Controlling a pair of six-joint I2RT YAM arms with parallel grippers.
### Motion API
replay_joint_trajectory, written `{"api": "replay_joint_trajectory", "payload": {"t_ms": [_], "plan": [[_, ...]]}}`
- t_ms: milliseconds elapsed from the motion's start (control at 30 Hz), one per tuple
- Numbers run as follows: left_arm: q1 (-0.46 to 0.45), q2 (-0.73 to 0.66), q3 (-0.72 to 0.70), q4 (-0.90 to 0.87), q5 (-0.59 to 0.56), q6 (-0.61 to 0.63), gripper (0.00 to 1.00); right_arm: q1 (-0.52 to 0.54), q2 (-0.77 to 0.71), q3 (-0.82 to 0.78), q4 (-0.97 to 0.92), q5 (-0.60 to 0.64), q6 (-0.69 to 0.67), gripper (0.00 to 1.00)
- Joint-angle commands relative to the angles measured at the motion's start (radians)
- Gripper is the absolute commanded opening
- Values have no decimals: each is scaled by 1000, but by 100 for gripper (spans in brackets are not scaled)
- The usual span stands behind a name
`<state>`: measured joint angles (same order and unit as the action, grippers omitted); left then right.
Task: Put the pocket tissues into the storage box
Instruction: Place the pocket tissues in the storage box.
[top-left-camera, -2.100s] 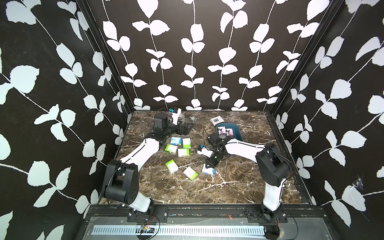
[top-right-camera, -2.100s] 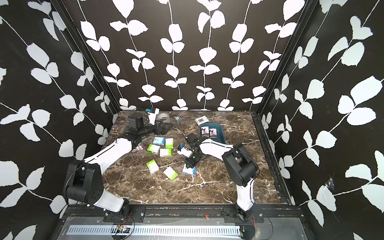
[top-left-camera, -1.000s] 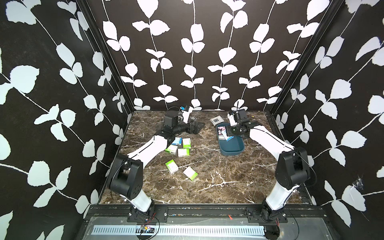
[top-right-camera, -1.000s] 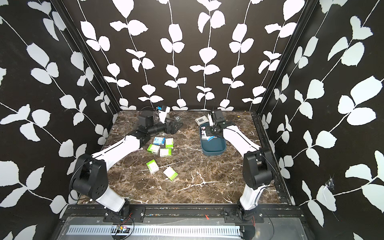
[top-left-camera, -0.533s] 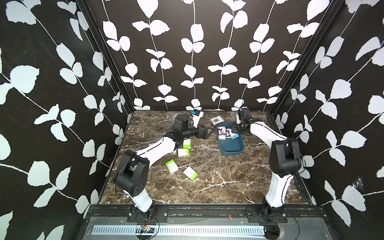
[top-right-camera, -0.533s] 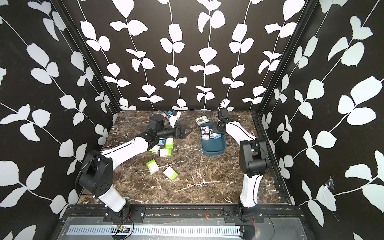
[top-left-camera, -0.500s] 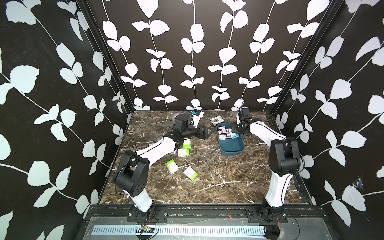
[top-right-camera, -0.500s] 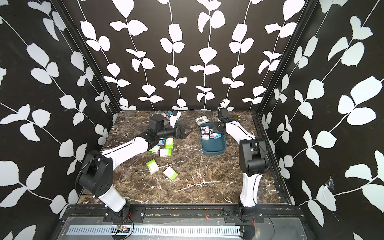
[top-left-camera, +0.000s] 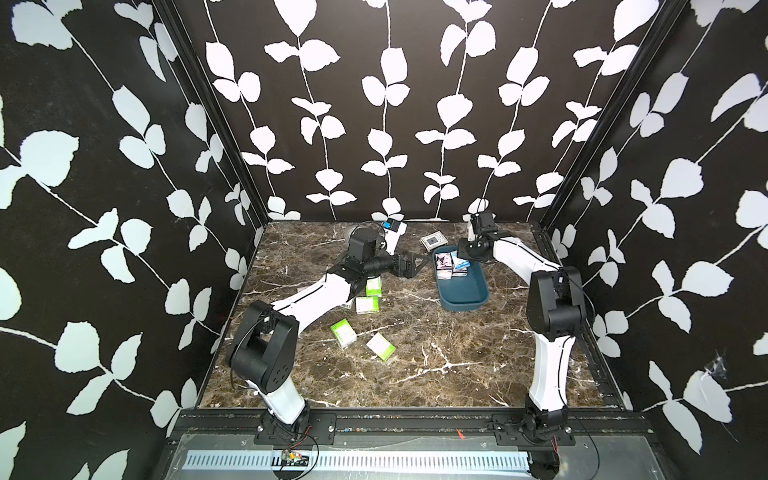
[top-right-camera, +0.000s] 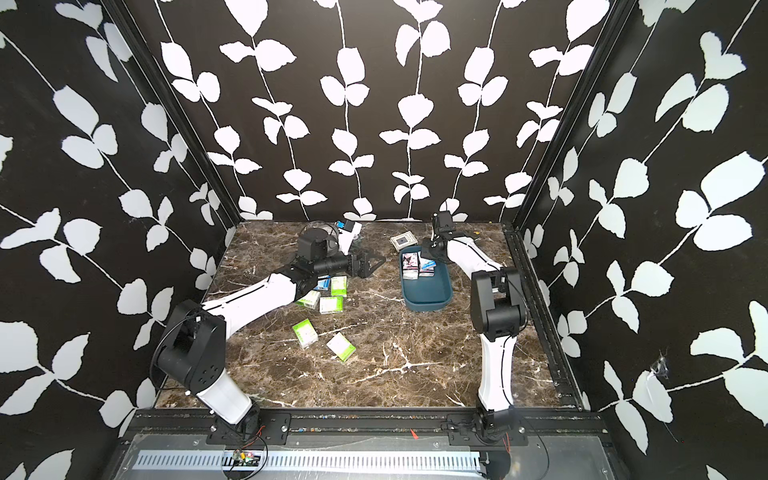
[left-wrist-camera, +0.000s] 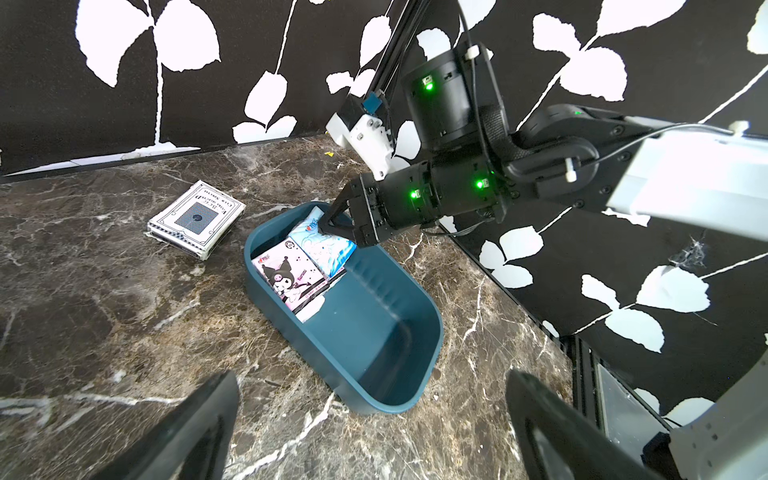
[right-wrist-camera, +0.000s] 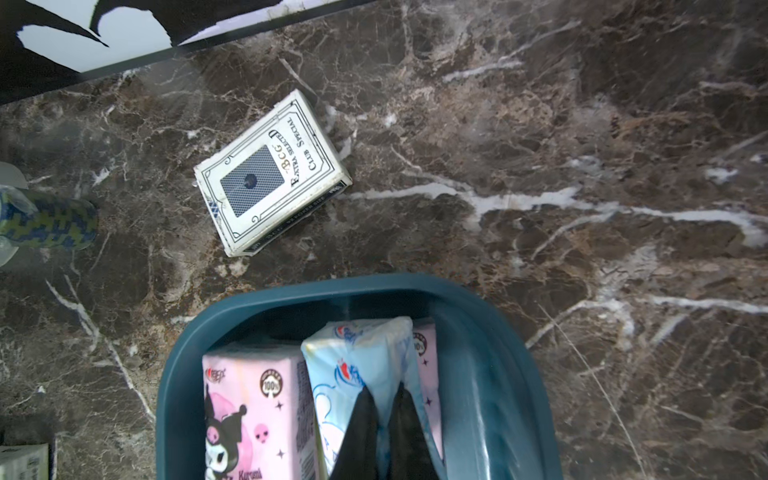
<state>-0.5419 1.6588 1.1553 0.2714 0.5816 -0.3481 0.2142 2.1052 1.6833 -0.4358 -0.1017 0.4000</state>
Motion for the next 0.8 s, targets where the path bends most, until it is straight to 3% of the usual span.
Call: {"api": "replay_joint_trajectory", "payload": {"t_ms": [0, 267, 633, 767], "plan": [[-1, -7, 20, -1, 1, 18, 99, 4, 31, 44, 5, -32, 24, 0], [-1, -12, 23, -14, 3, 29, 99, 19, 54, 61, 2, -45, 43, 1], [0, -18, 16, -17, 4, 37, 99, 22, 55, 78, -28, -39, 42, 40], [-1, -22, 18, -22, 3, 40, 99, 23, 42, 83, -31, -37, 32, 45]]}}
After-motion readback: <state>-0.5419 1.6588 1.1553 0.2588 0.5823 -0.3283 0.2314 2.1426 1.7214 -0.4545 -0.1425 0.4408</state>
